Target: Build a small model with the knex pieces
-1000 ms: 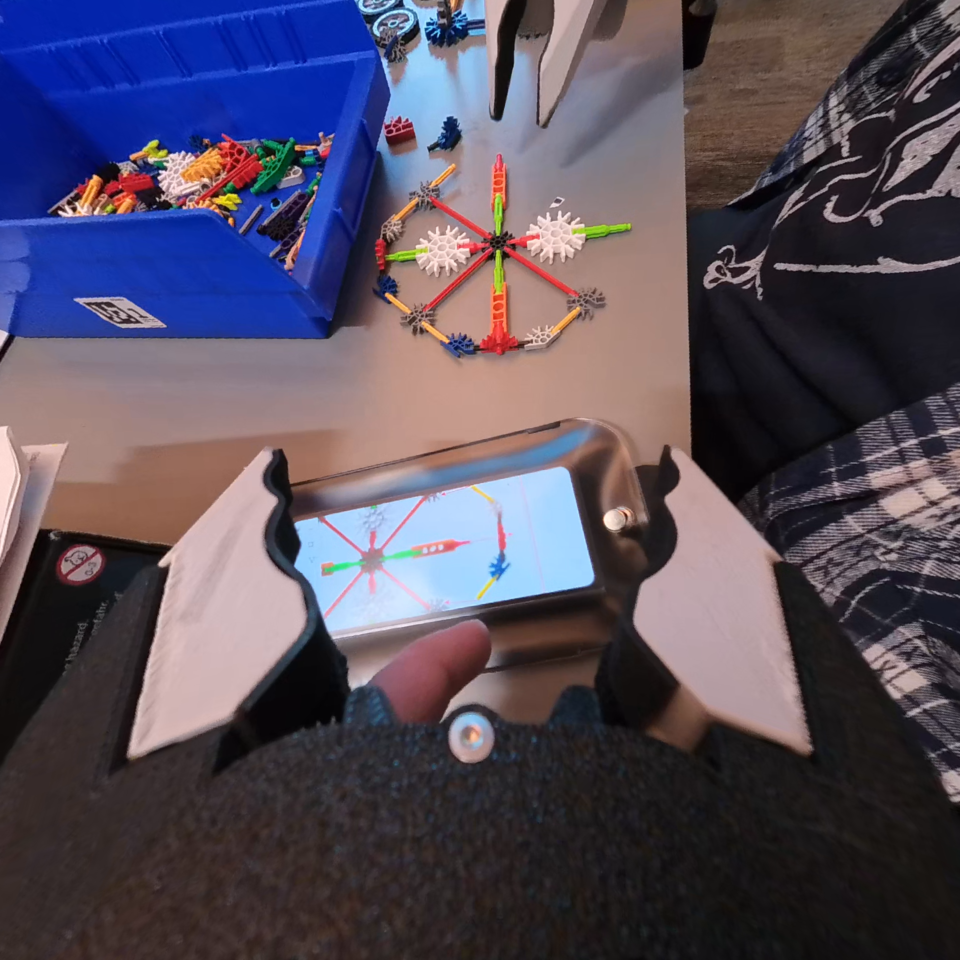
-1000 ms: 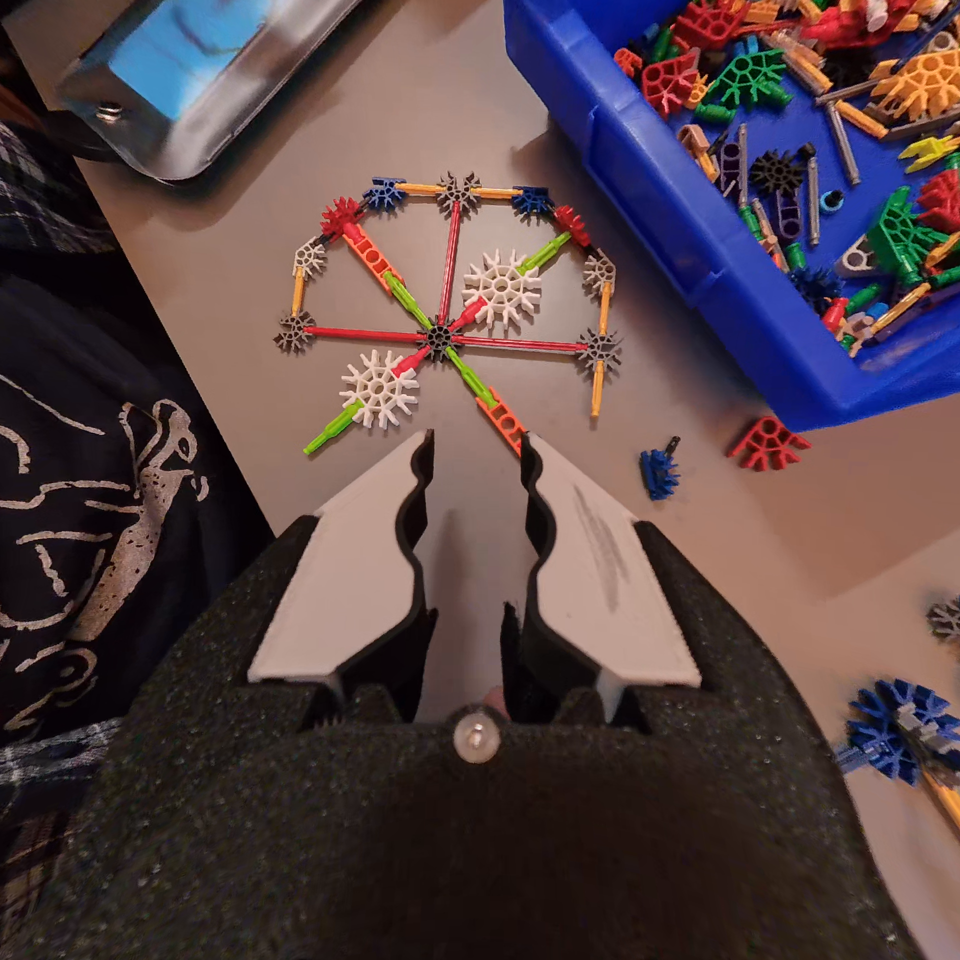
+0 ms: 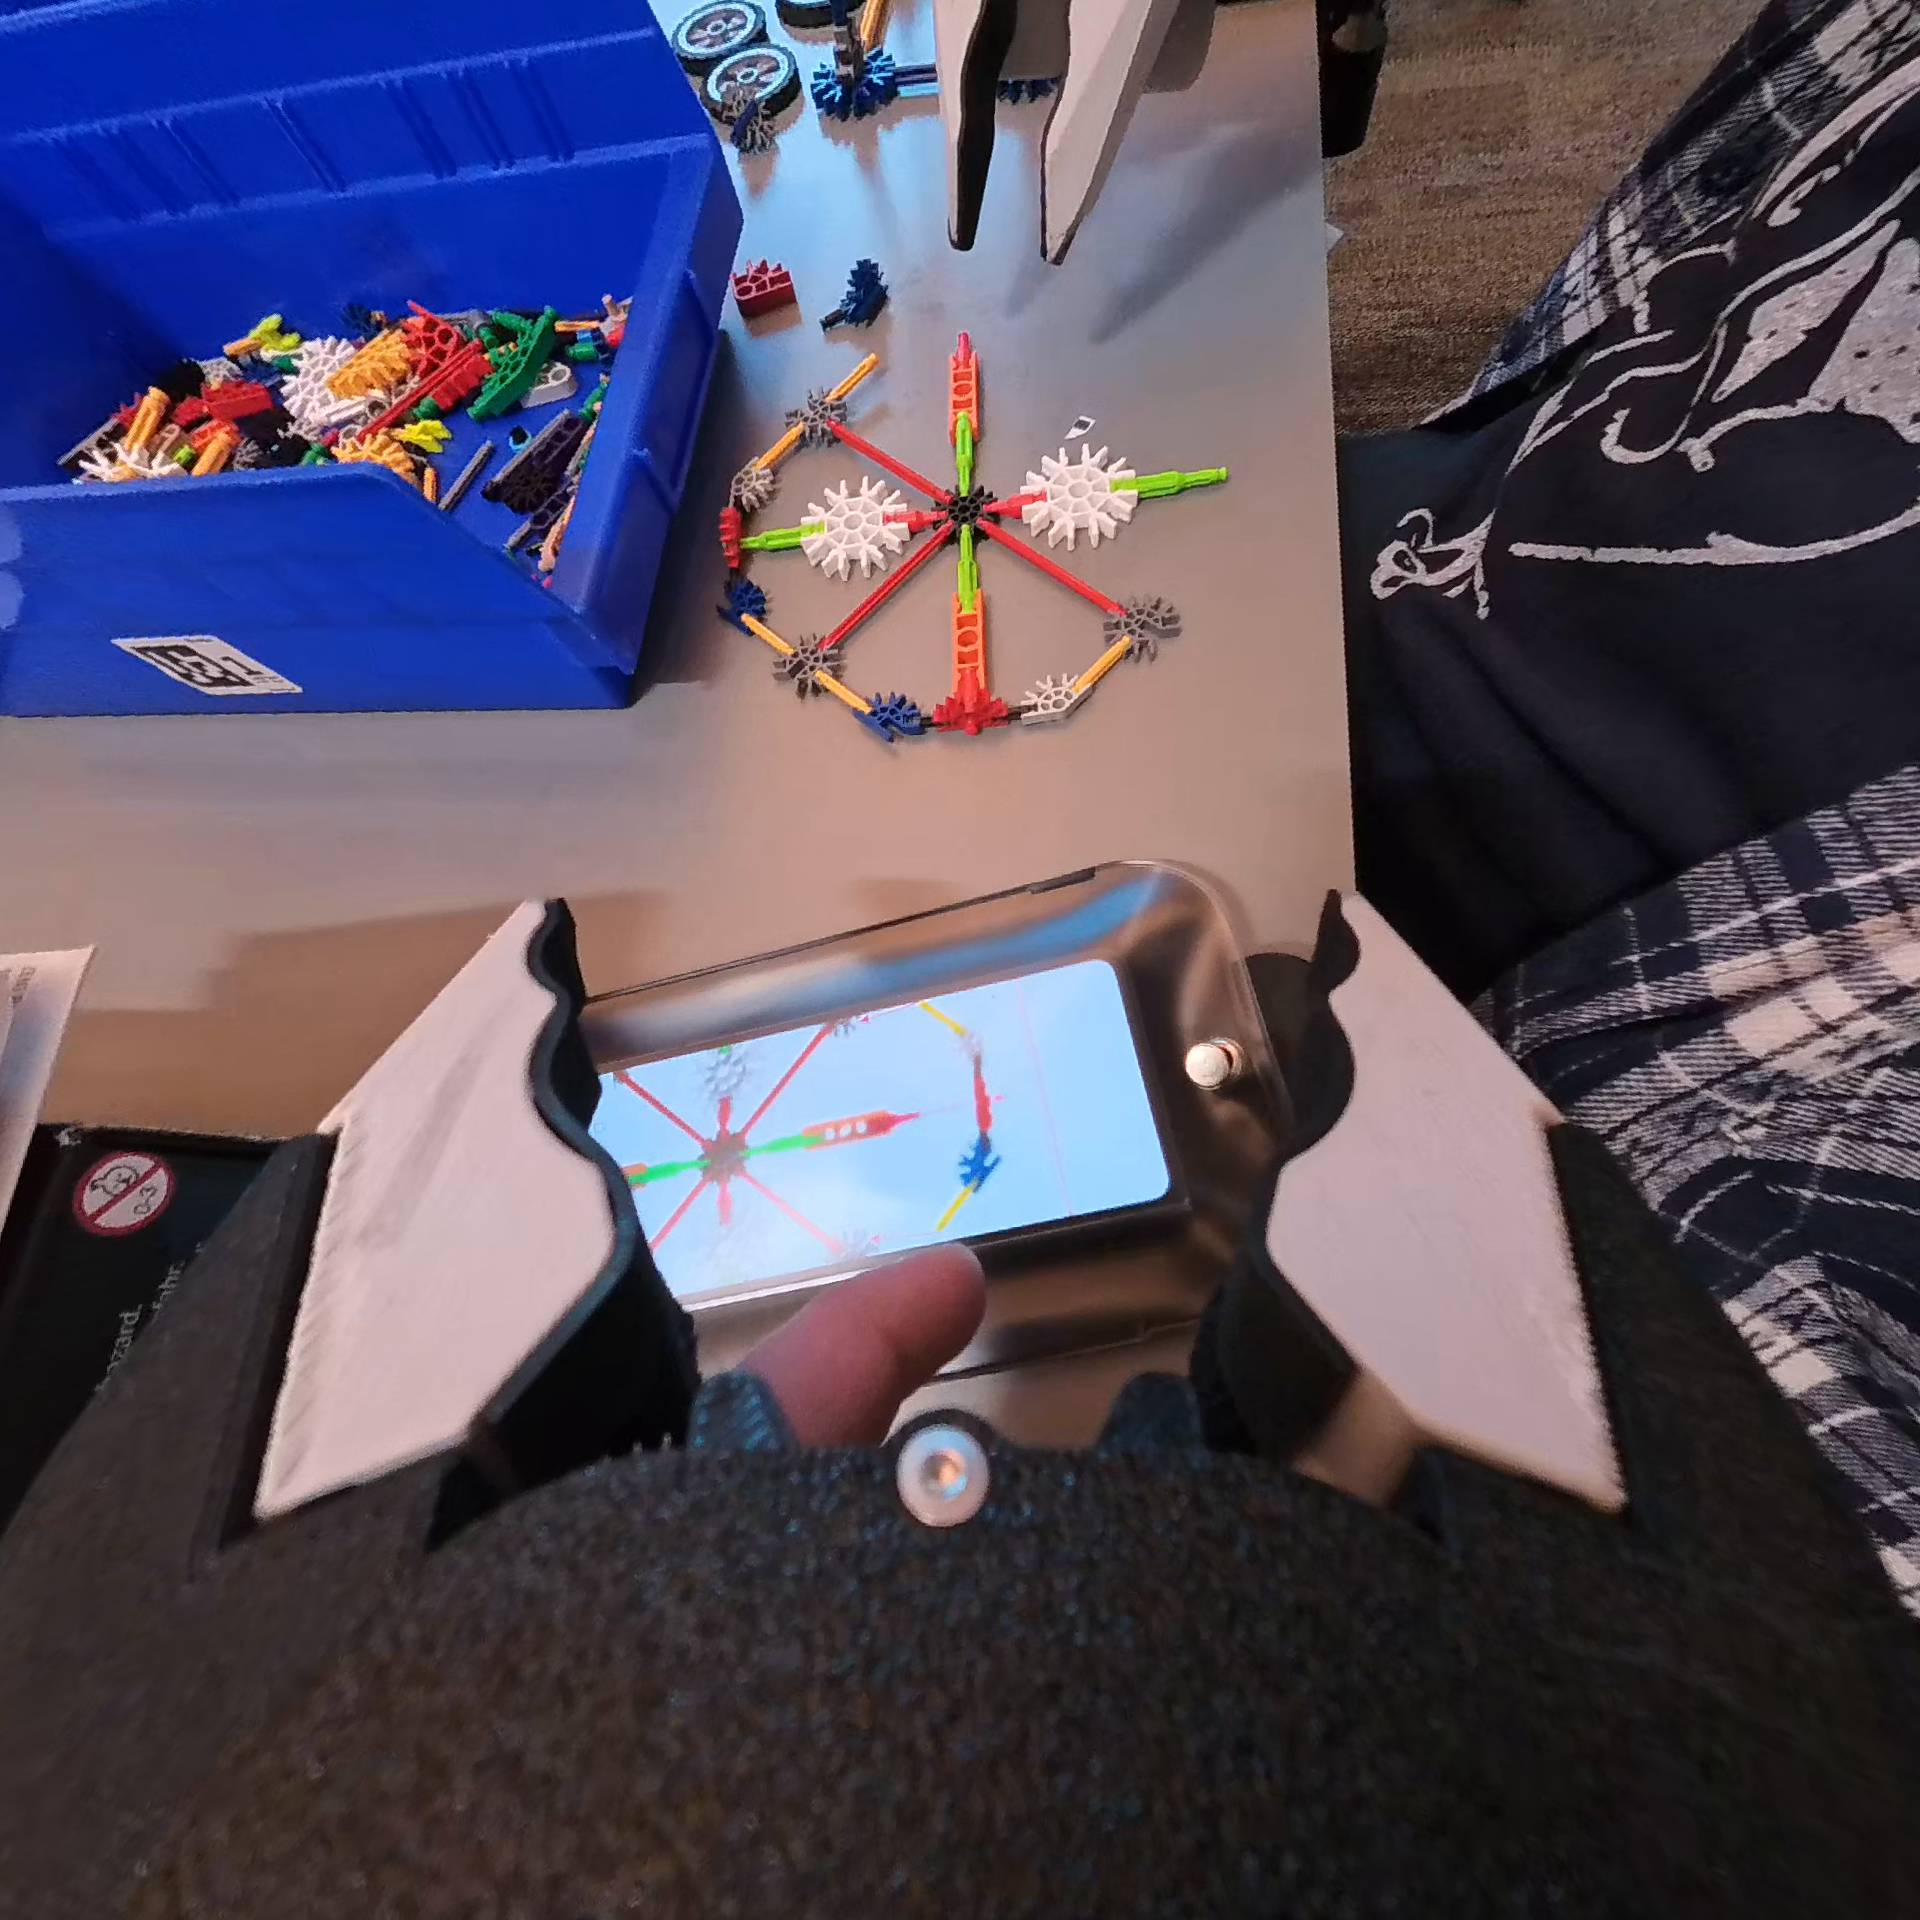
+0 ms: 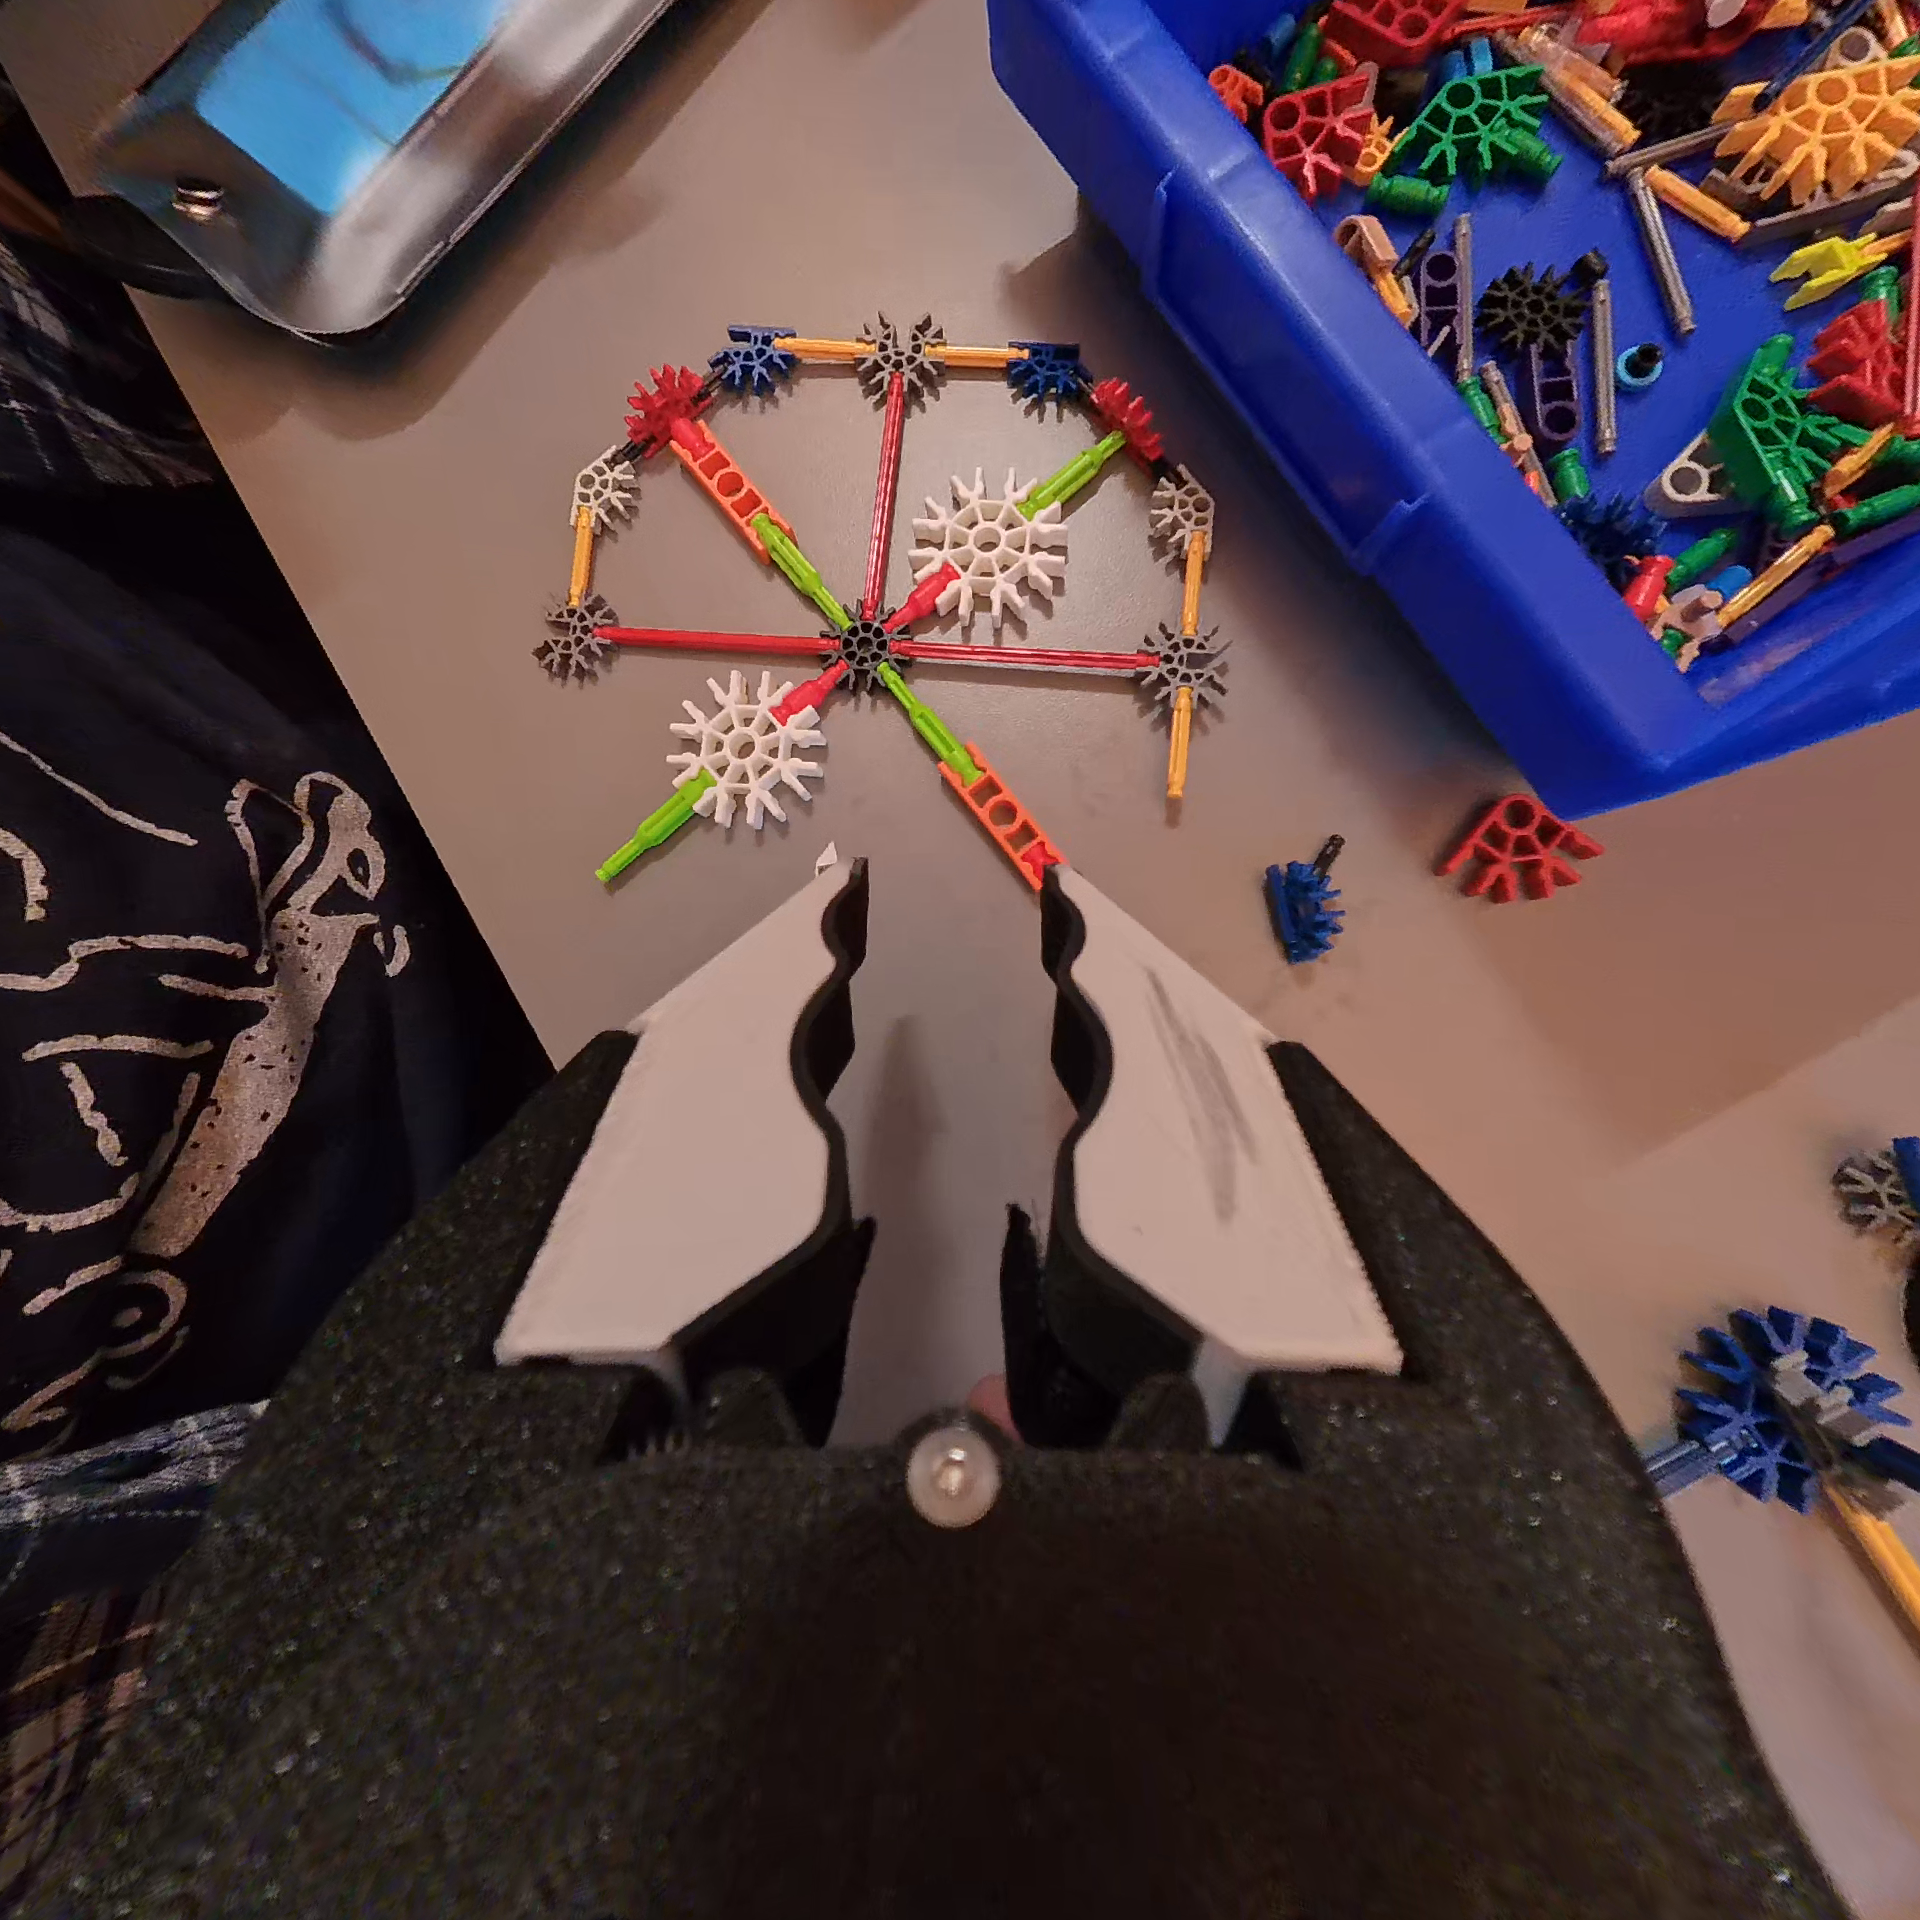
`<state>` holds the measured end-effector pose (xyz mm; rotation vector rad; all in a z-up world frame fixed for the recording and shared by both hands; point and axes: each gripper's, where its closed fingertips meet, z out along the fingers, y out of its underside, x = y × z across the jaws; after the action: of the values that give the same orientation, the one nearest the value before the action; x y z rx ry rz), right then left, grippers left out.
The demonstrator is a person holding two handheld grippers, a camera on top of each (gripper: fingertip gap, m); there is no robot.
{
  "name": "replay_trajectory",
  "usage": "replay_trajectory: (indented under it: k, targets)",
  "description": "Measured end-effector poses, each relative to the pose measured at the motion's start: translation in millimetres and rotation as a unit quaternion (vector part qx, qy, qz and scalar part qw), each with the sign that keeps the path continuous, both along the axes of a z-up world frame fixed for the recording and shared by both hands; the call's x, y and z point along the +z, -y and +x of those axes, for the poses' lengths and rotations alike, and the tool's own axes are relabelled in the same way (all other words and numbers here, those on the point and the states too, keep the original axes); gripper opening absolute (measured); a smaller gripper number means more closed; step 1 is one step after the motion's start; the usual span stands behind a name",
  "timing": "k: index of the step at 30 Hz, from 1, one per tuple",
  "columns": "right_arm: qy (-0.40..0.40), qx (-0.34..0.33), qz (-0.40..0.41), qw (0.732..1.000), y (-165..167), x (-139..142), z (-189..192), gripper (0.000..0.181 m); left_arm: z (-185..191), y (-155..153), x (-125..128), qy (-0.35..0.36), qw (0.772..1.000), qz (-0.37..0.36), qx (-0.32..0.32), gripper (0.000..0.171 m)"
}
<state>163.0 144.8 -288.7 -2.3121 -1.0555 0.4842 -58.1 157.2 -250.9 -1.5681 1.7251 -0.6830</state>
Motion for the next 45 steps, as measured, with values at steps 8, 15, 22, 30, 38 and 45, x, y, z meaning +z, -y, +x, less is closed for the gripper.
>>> replay_trajectory:
  k: [8, 15, 22, 30, 38, 45]
  targets:
    - [0.000, 0.001, 0.001, 1.000, 1, 0, 0, 0.033, 0, 0, 0, 0.001, 1.000, 0.000, 0.001, 0.135]
    - [0.001, -0.002, 0.018, 1.000, -4, 8, 2, 0.032, 0, 0, 3, 0.004, 1.000, 0.002, 0.003, 0.135]
    - [0.008, 0.010, 0.080, 0.997, -28, 46, -5, 0.027, 7, -9, 16, 0.032, 0.999, 0.020, 0.015, 0.132]
    - [0.097, 0.032, 0.146, 0.984, -99, 86, -14, 0.026, 27, -20, 29, 0.067, 0.997, 0.042, 0.018, 0.128]
    - [0.187, 0.052, 0.125, 0.973, -180, 77, -7, 0.020, 38, -28, 32, 0.092, 0.995, 0.042, 0.022, 0.126]
    - [0.262, 0.101, 0.048, 0.959, -205, 50, 5, 0.021, 49, -35, 36, 0.107, 0.993, 0.045, 0.016, 0.124]
